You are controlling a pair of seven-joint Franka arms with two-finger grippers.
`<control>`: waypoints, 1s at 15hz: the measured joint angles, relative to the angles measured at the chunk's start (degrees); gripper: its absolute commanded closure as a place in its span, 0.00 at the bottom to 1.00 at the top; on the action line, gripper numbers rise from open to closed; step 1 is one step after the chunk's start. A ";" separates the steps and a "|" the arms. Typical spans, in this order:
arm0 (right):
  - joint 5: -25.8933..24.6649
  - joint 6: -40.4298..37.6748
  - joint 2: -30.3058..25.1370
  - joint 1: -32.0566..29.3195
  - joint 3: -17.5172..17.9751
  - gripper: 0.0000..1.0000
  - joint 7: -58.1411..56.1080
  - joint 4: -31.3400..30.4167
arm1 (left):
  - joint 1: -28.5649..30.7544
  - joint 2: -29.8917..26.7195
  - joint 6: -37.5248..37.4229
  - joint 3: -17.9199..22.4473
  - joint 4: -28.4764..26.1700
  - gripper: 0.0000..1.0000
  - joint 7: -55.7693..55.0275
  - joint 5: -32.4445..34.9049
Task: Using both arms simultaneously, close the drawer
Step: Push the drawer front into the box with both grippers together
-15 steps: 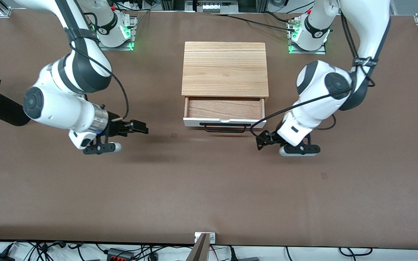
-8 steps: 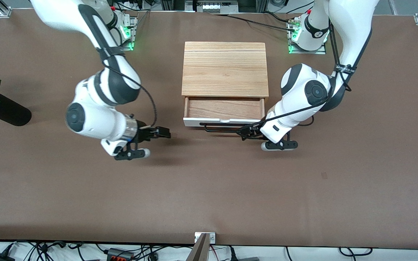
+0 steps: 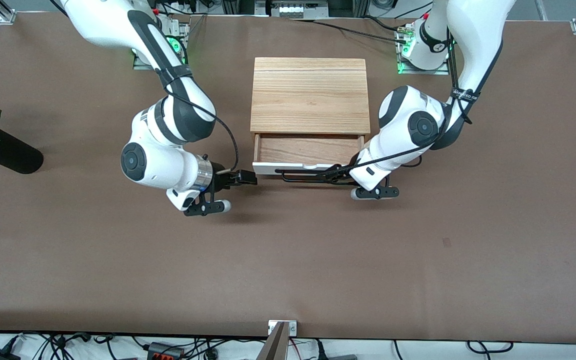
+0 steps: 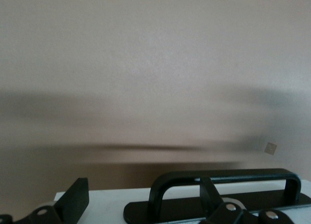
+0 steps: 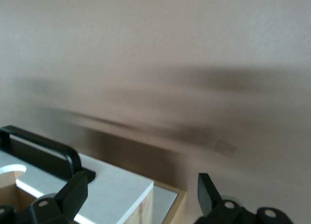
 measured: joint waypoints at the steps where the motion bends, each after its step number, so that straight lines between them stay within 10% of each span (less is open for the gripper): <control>1: 0.31 -0.48 0.19 0.42 0.00 0.00 0.00 -0.07 | 0.00 0.00 -0.42 -0.09 -0.07 0.00 0.00 0.00; 15: 2.37 -16.36 2.21 2.53 -0.18 0.00 0.05 0.07 | 0.23 -0.88 -15.98 -2.45 0.01 0.00 -0.07 -0.09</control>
